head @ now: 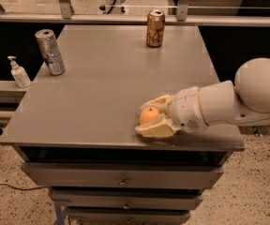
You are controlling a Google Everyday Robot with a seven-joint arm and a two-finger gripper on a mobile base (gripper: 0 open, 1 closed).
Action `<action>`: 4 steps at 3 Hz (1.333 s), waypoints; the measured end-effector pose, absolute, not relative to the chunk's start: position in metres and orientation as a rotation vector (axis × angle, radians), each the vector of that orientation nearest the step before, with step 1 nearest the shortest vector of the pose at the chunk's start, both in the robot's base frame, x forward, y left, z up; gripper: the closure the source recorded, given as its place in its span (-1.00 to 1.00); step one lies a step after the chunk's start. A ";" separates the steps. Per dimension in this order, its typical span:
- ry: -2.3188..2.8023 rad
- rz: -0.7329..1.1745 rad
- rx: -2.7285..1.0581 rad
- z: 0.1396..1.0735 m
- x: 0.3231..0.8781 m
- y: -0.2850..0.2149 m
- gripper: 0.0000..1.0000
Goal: Move orange near orange can
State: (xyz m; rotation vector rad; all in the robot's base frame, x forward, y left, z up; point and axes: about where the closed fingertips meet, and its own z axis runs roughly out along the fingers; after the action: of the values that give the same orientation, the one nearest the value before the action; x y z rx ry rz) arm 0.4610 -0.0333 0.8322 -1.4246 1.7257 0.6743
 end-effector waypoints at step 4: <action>1.734 0.566 -1.288 0.909 0.541 -0.130 1.00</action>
Offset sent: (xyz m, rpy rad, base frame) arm 0.1238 -0.1630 0.0953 0.0395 -0.0401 -0.2308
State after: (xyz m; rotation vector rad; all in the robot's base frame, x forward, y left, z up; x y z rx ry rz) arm 0.5408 -0.1301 0.9086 -1.2878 1.7340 0.5663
